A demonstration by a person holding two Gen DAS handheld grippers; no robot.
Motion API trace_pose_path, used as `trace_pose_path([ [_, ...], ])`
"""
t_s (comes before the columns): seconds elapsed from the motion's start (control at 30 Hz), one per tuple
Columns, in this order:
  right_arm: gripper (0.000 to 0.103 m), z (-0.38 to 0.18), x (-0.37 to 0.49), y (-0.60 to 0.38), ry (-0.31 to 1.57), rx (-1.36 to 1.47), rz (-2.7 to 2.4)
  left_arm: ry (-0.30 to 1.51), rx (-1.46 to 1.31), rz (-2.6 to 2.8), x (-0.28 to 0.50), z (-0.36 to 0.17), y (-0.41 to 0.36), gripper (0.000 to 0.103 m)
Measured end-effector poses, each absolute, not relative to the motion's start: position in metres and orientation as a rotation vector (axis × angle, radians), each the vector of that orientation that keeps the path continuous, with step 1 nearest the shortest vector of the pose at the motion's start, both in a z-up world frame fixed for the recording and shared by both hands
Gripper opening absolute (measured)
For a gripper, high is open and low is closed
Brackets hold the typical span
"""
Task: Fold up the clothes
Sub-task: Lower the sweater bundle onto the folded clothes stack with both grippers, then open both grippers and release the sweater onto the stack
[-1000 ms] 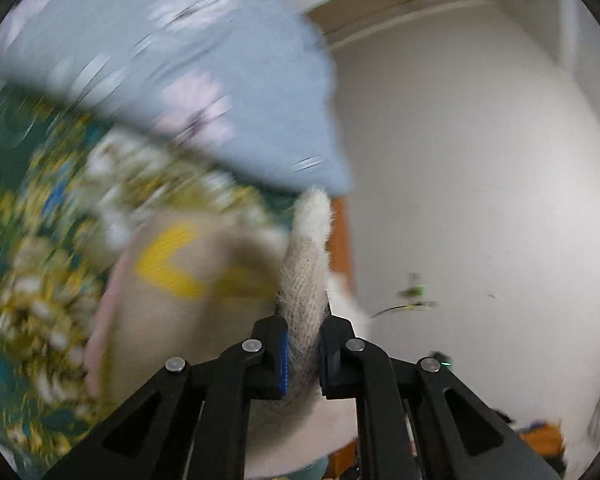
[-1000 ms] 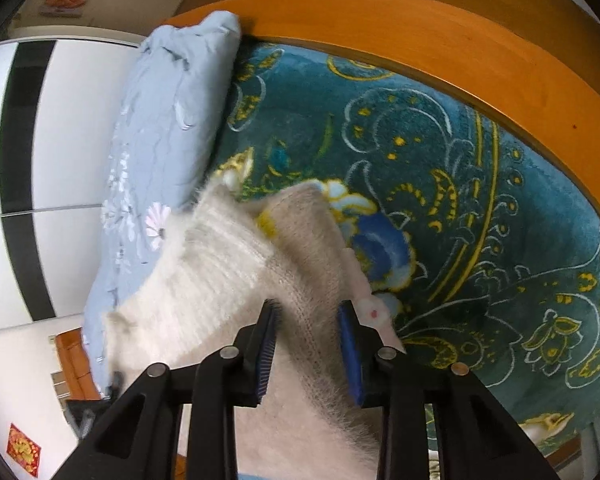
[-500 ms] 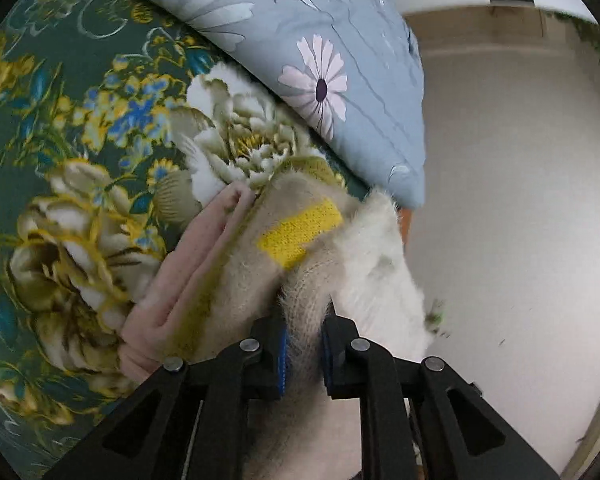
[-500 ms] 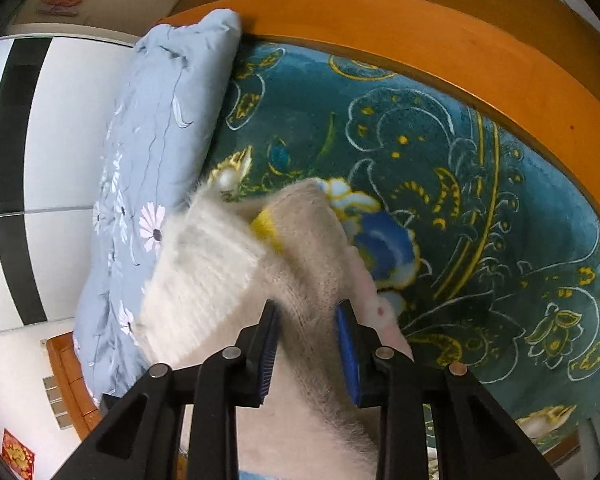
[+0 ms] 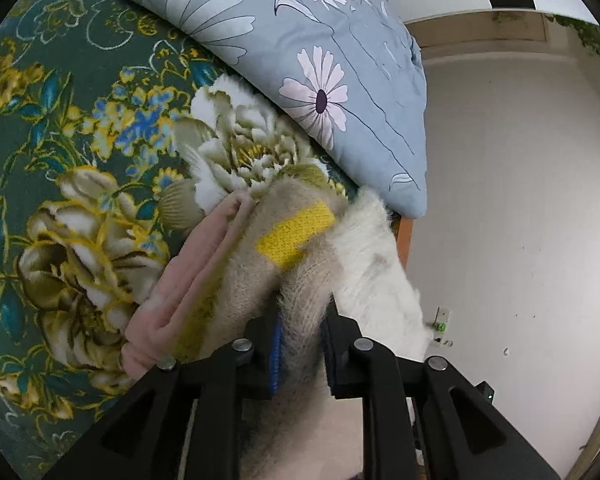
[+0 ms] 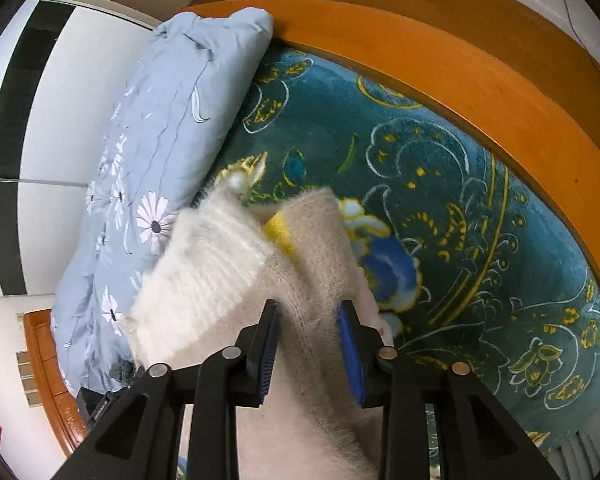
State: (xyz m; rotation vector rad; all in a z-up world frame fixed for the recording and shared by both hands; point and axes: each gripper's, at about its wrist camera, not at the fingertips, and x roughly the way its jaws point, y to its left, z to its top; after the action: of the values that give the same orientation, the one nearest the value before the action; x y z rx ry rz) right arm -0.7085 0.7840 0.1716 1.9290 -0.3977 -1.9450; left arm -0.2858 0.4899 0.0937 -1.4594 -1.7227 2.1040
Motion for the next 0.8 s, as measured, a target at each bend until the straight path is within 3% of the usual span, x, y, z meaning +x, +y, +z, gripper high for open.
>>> trace_pose_path([
  [0.03, 0.035, 0.177, -0.709, 0.785, -0.378, 1.912, -1.962, -1.700, -1.469, 2.119, -0.287, 0.099, 0.490, 0.033],
  [0.1, 0.035, 0.189, -0.711, 0.786, -0.340, 1.878, -1.994, -1.587, -1.448, 2.193, -0.286, 0.119, 0.497, 0.040],
  [0.3, 0.035, 0.235, -0.685, 0.756, -0.178, 1.648, -2.068, -1.237, -1.376, 2.371, -0.286, 0.176, 0.521, 0.040],
  [0.4, 0.035, 0.222, -0.657, 0.713, -0.054, 1.642, -1.906, -1.079, -1.411, 2.321, -0.290, 0.167, 0.557, 0.040],
  [0.53, 0.036, 0.191, -0.645, 0.673, 0.096, 1.671, -1.841, -0.999, -1.565, 2.330, -0.302, 0.132, 0.574, 0.040],
  [0.8, 0.035, 0.164, -0.668, 0.646, 0.079, 1.741, -1.846, -1.009, -1.602, 2.341, -0.327, 0.113, 0.575, 0.040],
])
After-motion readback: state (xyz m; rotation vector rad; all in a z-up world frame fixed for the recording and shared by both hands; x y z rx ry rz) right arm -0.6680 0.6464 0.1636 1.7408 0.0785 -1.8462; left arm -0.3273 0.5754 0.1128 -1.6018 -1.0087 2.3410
